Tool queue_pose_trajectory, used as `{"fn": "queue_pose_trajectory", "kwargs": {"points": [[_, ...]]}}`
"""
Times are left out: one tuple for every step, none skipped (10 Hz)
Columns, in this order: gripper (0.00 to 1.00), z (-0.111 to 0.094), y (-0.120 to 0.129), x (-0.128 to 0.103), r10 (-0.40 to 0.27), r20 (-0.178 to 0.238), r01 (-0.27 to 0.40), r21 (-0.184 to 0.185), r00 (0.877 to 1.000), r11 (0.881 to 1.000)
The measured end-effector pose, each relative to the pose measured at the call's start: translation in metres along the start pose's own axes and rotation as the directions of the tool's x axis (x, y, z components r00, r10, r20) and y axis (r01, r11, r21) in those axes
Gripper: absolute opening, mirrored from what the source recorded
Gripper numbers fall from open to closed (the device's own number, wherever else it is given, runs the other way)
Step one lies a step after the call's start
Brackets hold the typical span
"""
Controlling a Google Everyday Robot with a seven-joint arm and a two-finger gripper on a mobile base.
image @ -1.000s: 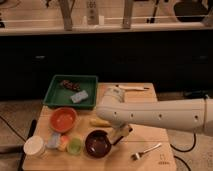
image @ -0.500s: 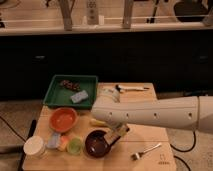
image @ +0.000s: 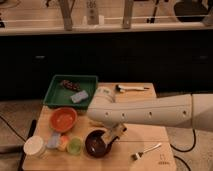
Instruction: Place eraser in purple bowl
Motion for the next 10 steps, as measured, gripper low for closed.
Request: {"fn": "queue_pose_trajectory", "kwargs": {"points": [[0.06, -0.0003, -0.0018, -0.0020, -0.010, -0.001, 0.010, 0.000, 1.000, 1.000], [0.07, -0.0007, -0.0032, -0.0033, -0.022, -0.001, 0.022, -0.001, 1.000, 1.000], [0.12, -0.0003, -0.0038, -0.0030, -0.032, -0.002, 0.032, -0.002, 0.999, 0.999], [0.13, -0.0001, -0.0040, -0.0040, -0.042, -0.003, 0.042, -0.001, 0.999, 0.999], [0.13, 0.0000, -0.0047, -0.0059, -0.056, -0.003, 0.056, 0.000, 0.998, 0.998], [0.13, 0.0002, -0.0054, -0.0068, -0.065, -0.003, 0.065, 0.000, 0.998, 0.998], [0.13, 0.0004, -0.0064, -0.0084, -0.076, -0.003, 0.076, 0.001, 0.997, 0.997], [0.13, 0.0006, -0.0078, -0.0101, -0.091, -0.003, 0.091, 0.001, 0.996, 0.996], [0.13, 0.0009, -0.0077, -0.0102, -0.098, -0.004, 0.098, 0.001, 0.995, 0.995], [0.13, 0.0014, -0.0073, -0.0107, -0.106, -0.003, 0.106, 0.001, 0.994, 0.994]]}}
